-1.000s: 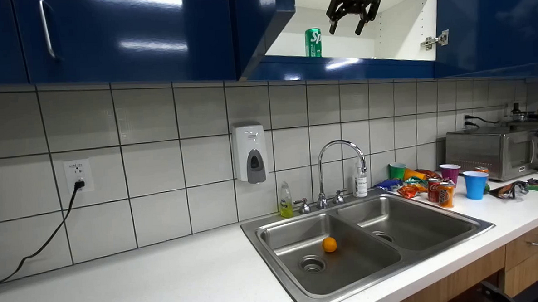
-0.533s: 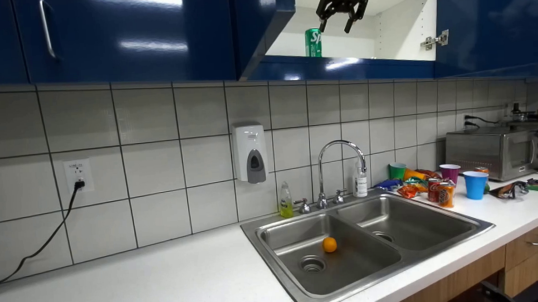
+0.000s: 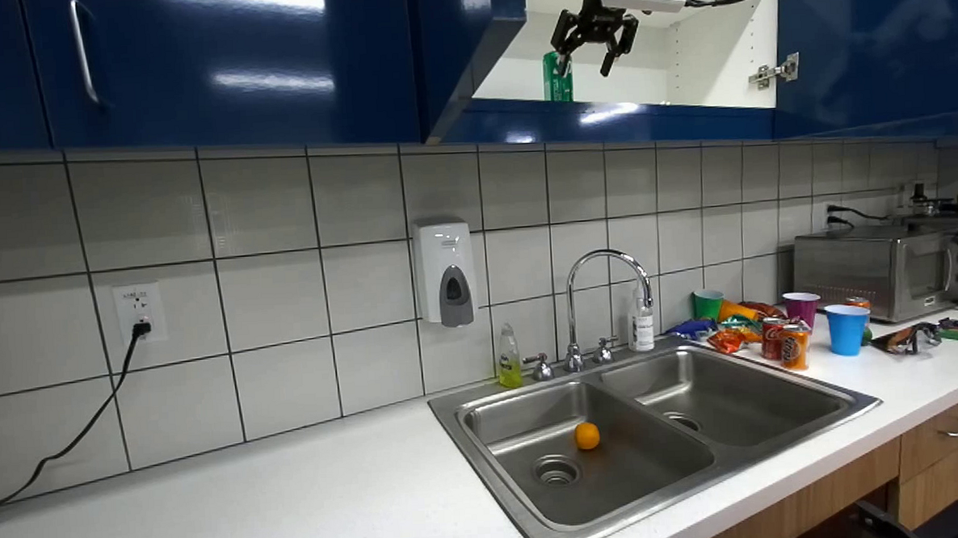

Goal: Move the can of sprite from the bottom shelf to the left sink

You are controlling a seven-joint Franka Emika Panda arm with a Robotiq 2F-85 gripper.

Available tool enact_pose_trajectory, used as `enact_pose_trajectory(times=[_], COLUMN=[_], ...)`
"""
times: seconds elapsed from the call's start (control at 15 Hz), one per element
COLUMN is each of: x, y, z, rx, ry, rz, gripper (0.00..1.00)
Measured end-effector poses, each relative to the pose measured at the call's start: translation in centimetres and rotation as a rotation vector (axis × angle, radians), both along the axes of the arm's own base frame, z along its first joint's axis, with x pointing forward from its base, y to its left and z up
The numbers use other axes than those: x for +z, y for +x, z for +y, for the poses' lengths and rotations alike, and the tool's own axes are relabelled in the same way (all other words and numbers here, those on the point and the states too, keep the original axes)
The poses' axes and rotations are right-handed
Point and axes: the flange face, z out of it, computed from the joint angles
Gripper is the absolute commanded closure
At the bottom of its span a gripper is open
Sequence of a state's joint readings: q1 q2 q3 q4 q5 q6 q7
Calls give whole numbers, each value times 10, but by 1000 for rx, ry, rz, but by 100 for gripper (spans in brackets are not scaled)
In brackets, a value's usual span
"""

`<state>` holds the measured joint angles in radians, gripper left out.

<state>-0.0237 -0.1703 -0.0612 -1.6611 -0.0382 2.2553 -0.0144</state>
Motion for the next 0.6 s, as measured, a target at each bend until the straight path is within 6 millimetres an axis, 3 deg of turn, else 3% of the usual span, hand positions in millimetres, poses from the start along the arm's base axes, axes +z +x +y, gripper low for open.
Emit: enact_pose_trajectory(times=[0.6], x=[-16], y=[27], z=[5], rx=[9], ry=[-4], rz=[21], gripper=[0])
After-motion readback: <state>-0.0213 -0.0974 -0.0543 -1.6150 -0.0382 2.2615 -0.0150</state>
